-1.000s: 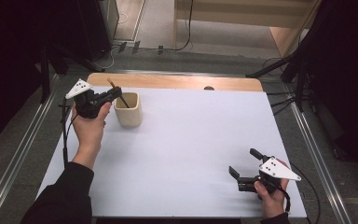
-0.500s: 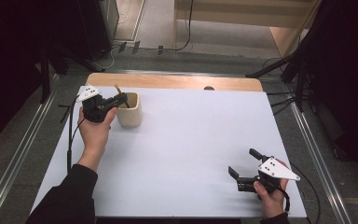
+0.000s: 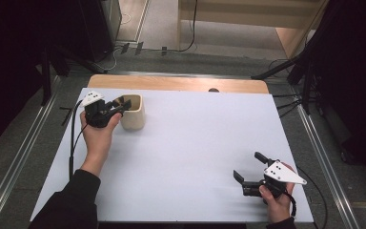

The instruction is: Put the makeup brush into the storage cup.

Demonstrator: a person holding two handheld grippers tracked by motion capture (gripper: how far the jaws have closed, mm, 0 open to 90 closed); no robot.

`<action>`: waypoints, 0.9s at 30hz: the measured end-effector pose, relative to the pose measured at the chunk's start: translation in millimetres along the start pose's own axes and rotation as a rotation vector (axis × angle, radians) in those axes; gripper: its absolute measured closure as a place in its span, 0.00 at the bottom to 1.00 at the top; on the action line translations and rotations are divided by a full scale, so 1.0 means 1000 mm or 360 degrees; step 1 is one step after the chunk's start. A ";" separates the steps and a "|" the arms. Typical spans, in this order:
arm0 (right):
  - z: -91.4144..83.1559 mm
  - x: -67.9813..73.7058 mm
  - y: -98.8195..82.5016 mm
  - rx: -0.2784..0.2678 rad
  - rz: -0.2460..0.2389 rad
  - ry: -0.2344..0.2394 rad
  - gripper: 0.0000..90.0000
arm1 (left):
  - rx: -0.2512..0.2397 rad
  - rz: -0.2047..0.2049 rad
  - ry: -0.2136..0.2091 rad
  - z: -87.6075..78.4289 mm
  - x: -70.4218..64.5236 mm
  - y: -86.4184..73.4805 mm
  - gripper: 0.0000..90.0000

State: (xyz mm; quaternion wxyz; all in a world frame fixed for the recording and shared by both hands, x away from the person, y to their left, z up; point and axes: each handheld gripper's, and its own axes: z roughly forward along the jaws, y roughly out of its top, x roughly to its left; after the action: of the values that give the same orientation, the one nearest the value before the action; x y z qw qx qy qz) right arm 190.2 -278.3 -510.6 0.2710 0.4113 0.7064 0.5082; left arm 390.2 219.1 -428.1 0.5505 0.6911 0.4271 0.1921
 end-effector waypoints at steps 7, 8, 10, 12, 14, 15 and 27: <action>-0.001 0.000 0.000 -0.0003 0.0006 0.0001 0.00 | -0.0039 0.0023 0.0004 -0.019 0.003 -0.002 0.06; 0.000 0.000 0.000 -0.0002 0.0006 0.0001 0.00 | -0.0043 0.0020 -0.0012 -0.022 0.003 -0.003 0.01; 0.000 0.000 0.000 -0.0004 0.0000 0.0003 0.00 | -0.0045 0.0024 -0.0026 -0.026 0.004 -0.004 0.00; 0.000 0.001 0.001 -0.0002 0.0000 0.0003 0.00 | -0.0038 0.0026 -0.0019 -0.030 0.004 -0.006 0.00; 0.000 0.001 0.001 -0.0001 -0.0001 0.0003 0.00 | -0.0039 0.0024 -0.0015 -0.034 0.005 -0.008 0.00; 0.000 0.001 0.001 0.0000 0.0001 0.0003 0.00 | -0.0040 0.0026 -0.0026 -0.035 0.005 -0.010 0.00; 0.000 0.000 0.000 -0.0004 0.0002 0.0001 0.00 | -0.0043 0.0045 -0.0026 -0.057 -0.001 -0.025 0.00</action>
State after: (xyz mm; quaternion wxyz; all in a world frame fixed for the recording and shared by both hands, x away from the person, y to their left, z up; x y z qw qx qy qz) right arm 190.4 -277.7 -510.4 0.2710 0.4113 0.7056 0.5094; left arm 338.6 253.0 -433.2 0.5606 0.6910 0.4102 0.2000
